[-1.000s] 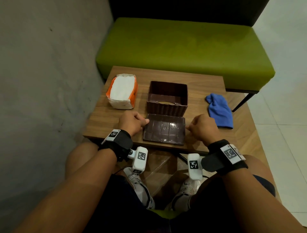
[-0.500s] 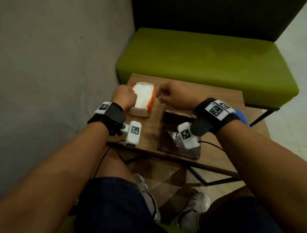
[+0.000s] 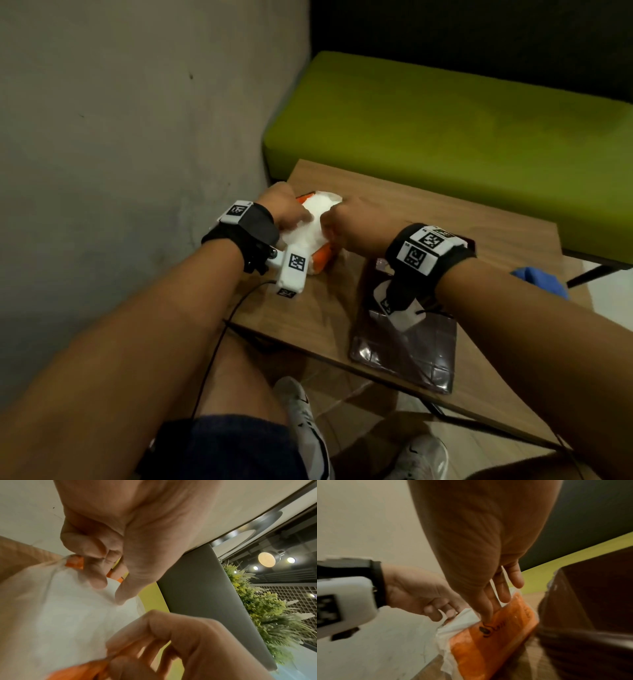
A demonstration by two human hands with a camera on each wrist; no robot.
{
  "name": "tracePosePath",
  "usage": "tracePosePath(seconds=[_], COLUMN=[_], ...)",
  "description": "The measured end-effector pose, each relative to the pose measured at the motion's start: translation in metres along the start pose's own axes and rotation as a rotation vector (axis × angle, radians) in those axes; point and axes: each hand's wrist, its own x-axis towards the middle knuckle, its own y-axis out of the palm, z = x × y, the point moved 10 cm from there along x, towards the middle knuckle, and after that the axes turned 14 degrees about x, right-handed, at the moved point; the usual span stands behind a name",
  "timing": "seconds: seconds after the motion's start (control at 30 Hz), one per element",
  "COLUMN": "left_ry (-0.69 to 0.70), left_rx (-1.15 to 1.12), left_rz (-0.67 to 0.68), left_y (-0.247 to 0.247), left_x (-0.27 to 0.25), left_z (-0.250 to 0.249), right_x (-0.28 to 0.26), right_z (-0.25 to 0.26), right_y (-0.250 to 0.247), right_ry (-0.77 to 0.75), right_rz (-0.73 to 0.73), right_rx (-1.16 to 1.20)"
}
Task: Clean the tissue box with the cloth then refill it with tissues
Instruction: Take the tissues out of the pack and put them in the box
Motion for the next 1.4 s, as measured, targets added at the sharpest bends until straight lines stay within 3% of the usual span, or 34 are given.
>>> tracePosePath(seconds=[0.37,0.77,0.97,1.1,1.2,1.4], left_ry=[0.01,0.057,0.103,0.116,0.141,0.163], left_rx=[0.138,0.104,-0.072,-0.284,-0.414,-0.812], left_rz=[0.182,0.162,0.184,0.169,0.083,0.004], left_y=[-0.008,-0.003,-0.004,-0.012,-0.026,-0.05], left_x=[0.016,0.011,-0.005,-0.02,-0.03,-0.054], left_z=[0.004,0.003,0.004,0.007,0.011,0.012], right_x=[0.007,0.011,0.007,-0.001,-0.01,-0.035], right_z=[-0.001,0.008,0.003,-0.003,-0.017,-0.043], right_y=[0.011,0.008,0.0,-0.02,-0.03,-0.036], right_ry=[0.051,0.115,0.128,0.13,0.19,0.382], right_rz=[0.045,0.059,0.036,-0.059,-0.171,-0.505], right_rx=[0.233,0.216,0.346,0.473,0.645,1.185])
